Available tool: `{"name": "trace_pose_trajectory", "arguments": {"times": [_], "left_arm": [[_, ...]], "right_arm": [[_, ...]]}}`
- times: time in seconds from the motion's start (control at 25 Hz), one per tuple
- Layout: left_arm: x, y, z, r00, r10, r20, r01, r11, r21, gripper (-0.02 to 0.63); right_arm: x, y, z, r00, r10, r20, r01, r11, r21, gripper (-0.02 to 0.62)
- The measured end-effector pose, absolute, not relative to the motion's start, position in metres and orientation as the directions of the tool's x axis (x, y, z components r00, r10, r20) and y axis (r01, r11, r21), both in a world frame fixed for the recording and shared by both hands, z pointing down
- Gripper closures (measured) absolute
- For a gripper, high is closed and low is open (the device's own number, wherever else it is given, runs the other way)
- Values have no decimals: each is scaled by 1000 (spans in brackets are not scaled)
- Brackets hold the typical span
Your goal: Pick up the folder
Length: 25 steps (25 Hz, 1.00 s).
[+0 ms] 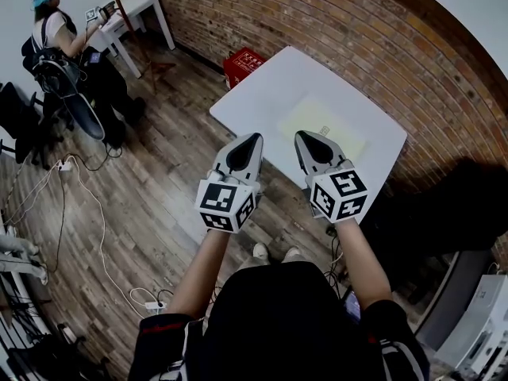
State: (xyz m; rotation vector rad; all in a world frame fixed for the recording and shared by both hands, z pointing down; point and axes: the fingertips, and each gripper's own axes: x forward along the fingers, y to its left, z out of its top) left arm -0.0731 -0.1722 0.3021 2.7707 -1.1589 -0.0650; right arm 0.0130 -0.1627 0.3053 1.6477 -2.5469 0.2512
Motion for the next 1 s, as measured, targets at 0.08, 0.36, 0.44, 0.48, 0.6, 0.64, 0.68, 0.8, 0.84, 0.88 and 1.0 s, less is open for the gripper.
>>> {"name": "trace_pose_trajectory", "arguments": {"times": [0.08,0.36,0.44,0.48,0.6,0.64,0.68,0.8,0.84,0.88,1.0], "left_arm": [[-72,-173,305,704,-710,20,-704,-694,150,586],[-56,-181,320,697,-715,55,-713,-681,169,586],[-49,-181,326,695,-716,66,-715,-679,170,586],[-45,-181,328,695,-715,72,-715,-678,171,586],[-34,-183,334,694,-716,83,-717,-675,175,586],[-30,-185,336,692,-717,86,-719,-672,178,586],[-27,-186,338,690,-718,90,-721,-669,181,586],[-14,-190,348,682,-724,108,-728,-657,194,586],[-9,-191,351,680,-724,116,-731,-654,197,586],[-6,-192,355,678,-724,123,-732,-651,200,586],[3,-194,365,676,-724,141,-735,-646,207,586]], "right_arm": [[16,-164,307,-408,-895,178,-913,399,-86,568],[36,-170,323,-410,-890,199,-912,399,-97,567],[44,-172,328,-416,-886,206,-909,404,-100,568],[47,-172,330,-418,-884,209,-908,406,-101,568],[57,-176,334,-422,-880,218,-907,411,-94,566],[61,-177,335,-423,-878,223,-906,413,-92,566],[65,-179,338,-426,-875,230,-905,416,-90,566],[81,-184,346,-434,-865,250,-900,424,-97,567],[86,-185,348,-436,-863,256,-900,425,-99,566],[91,-187,351,-435,-861,262,-900,424,-101,566],[103,-192,361,-427,-858,287,-904,417,-98,566]]}}
